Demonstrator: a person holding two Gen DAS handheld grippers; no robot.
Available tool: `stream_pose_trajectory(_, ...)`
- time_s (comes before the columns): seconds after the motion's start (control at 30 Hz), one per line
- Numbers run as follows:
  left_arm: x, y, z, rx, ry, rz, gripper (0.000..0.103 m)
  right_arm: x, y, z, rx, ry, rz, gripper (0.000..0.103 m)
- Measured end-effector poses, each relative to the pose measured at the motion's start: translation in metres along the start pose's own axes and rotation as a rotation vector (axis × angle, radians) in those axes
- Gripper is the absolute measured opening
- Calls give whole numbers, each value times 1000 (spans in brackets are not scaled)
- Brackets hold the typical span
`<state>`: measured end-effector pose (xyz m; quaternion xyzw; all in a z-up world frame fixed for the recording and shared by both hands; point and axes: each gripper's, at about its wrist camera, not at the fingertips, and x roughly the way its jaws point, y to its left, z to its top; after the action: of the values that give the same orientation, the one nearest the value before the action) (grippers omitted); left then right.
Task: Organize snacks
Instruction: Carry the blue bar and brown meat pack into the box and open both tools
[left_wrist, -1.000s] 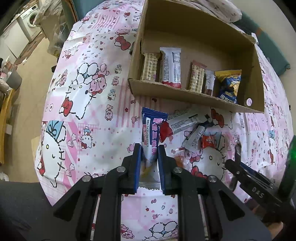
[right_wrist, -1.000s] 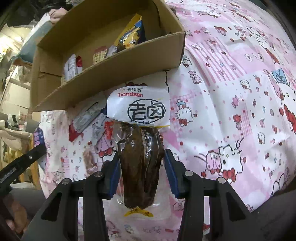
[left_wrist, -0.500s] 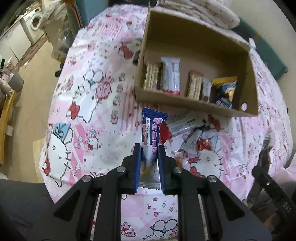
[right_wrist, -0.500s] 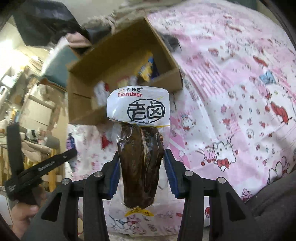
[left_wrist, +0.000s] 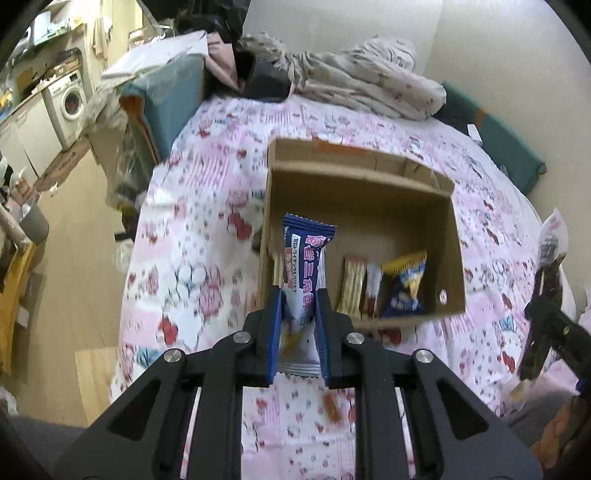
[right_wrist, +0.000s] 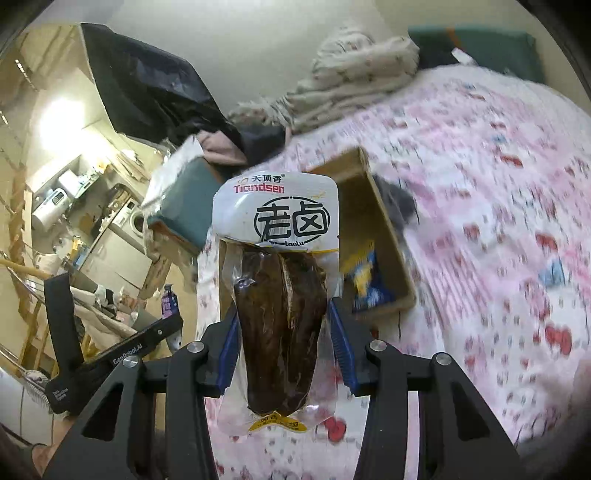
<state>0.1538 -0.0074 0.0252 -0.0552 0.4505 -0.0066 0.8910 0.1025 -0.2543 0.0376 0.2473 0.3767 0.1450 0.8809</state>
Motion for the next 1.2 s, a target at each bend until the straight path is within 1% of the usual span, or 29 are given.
stream_pose_trajectory(0.13,8,0,24,-1,-14,6,14,13,-1,30,-21,-34,14,48)
stream_pose_trajectory(0.2,13,-3,34,10,-22,11,14,23,-5,42,-20,-34,73,48)
stream_pose_trajectory(0.23,16,-5,39,19,-23,12,15,28,-8,46,-15,-34,85,49)
stream_pose_trajectory(0.37,29,-4,53,-15,-10,-16,14,52,-16,55,-13,-25,100,49)
stream_pose_trajectory(0.47,43,-5,55,-16,-3,-17,15,76,-26,51,3,0,101,49)
stream_pose_trajectory(0.63,77,-11,47,32,45,-1,15,112,-35,42,-39,70,27,49)
stream_pose_trajectory(0.73,90,-12,43,32,71,-6,15,123,-35,36,-71,76,-14,49)
stream_pose_trajectory(0.83,101,-17,38,48,91,-8,15,126,-29,31,-114,43,-56,49)
stream_pose_trajectory(0.93,106,-20,37,78,83,12,15,134,-25,29,-147,57,-76,49)
stream_pose_trajectory(1.0,108,-18,38,69,84,17,15,140,-27,26,-142,75,-87,50)
stream_pose_trajectory(1.07,111,-16,37,53,99,0,15,145,-31,24,-133,91,-96,50)
stream_pose_trajectory(1.17,114,-19,33,69,109,0,15,149,-33,21,-122,117,-111,50)
stream_pose_trajectory(1.2,115,-19,33,74,113,3,15,149,-34,20,-120,118,-116,52)
